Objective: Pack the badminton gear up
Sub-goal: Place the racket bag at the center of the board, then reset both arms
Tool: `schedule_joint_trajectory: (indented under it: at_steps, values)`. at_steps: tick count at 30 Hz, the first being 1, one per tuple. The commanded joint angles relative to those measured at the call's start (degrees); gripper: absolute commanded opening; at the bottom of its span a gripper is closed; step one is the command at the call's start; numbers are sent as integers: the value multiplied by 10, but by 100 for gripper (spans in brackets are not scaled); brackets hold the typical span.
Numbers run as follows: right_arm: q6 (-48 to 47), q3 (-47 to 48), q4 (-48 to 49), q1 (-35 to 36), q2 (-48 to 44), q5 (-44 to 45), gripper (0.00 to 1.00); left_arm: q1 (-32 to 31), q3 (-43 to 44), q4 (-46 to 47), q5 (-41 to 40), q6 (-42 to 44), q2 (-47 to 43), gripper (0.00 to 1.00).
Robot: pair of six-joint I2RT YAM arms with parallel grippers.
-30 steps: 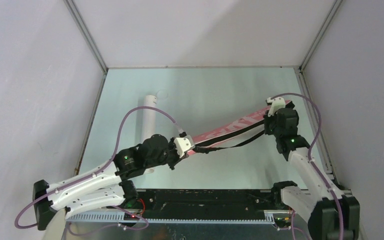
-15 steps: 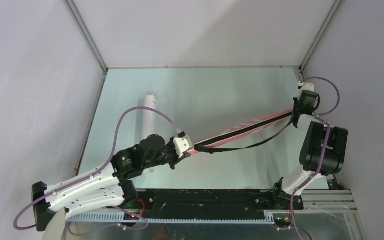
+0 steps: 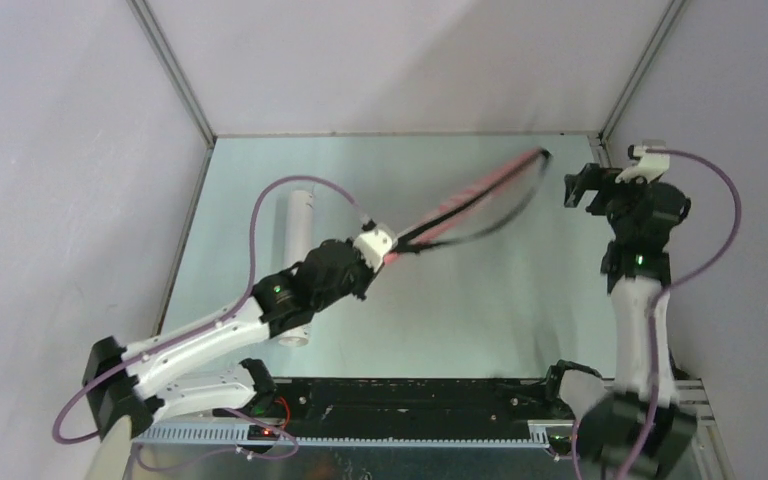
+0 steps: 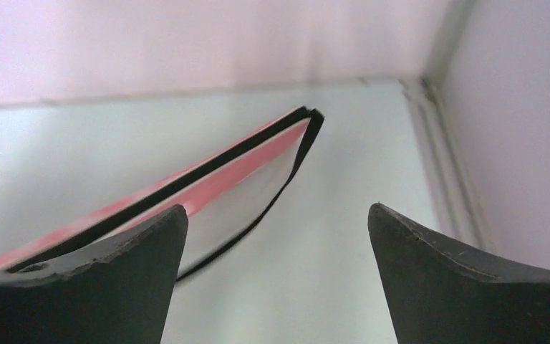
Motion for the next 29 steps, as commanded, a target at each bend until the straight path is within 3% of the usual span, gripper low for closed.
schedule_joint_trajectory:
  at_steps: [1,3,5,6,8,13,18,20,25,29]
  values:
    - [154,-75,-33,43,-163,-22,99,43,84,-37,-276,-113,90,0]
    - [195,-98,-69,52,-227,-9,99,40,107,-78,-237,-132,115,0]
    - [209,-118,-103,52,-282,-1,99,26,113,-99,-182,-131,116,35]
    - [211,-124,-130,51,-315,11,99,7,105,-95,-165,-130,111,77]
    - [215,-127,-168,49,-354,38,99,-19,95,-83,-146,-121,84,97]
    - [219,-127,-227,44,-427,51,99,-33,93,-66,-99,-127,-28,100]
    - [231,-119,-285,43,-482,81,99,-26,111,-88,-175,-194,-109,100]
    - [224,-113,-312,43,-498,100,99,22,136,-129,-207,-245,-102,100]
    - [218,-108,-353,43,-524,131,99,313,155,-215,-157,-385,-62,100]
    - [209,-108,-360,42,-525,150,99,431,115,-200,-131,-419,-74,100]
